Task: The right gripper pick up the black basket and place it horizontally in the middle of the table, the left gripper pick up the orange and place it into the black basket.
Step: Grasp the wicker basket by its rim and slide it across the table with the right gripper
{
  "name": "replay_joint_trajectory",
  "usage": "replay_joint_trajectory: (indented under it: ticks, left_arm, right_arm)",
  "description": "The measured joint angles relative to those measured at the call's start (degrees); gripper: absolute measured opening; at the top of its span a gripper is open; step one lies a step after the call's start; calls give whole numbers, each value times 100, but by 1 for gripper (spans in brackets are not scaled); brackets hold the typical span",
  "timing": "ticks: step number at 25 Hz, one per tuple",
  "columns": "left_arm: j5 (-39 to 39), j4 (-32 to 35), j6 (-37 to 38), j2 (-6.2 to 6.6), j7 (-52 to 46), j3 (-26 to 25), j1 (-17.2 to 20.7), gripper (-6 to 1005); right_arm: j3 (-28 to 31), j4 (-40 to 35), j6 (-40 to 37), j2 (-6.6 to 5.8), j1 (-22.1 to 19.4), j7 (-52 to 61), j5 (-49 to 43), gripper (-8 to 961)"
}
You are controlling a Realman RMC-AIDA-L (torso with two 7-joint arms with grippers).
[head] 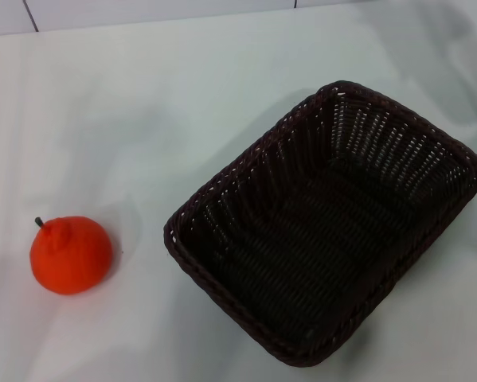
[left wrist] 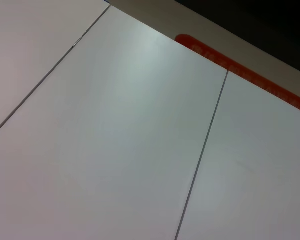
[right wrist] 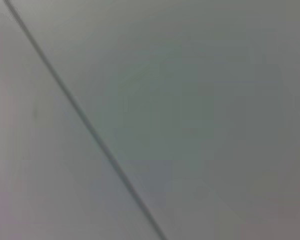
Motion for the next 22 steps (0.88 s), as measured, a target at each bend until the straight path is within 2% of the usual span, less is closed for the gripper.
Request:
replay_joint_trajectory:
  ticks: [3, 5, 6, 8, 11, 17, 22]
  left_arm:
    - [-1, 0, -1, 3, 0, -2, 0, 887]
    - [-5, 0, -3, 8, 0, -3, 0, 887]
    - [-8, 0, -6, 8, 0, -4, 0, 887]
    - [-12, 0, -9, 9, 0, -4, 0, 887]
    - [-15, 0, -15, 9, 0, -4, 0, 887]
    - [-15, -9, -39, 9, 0, -4, 0, 886]
    - [-10, -14, -39, 9, 0, -3, 0, 886]
  right_arm:
    - [-584, -58, 30, -195, 0, 423, -150, 766]
    - [-937, -324, 147, -372, 4, 1181, -769, 766]
    - [-937, -324, 147, -372, 4, 1181, -769, 766]
    - [-1096, -720, 335, -466, 1, 1952, -1469, 766]
    - [-1158, -1301, 746, -581, -3, 2937, -2449, 767]
    - [-1136, -2589, 2055, -919, 157, 4808, -4554, 767]
    - [-1079, -3548, 2920, -1018, 415, 5644, -6142, 767]
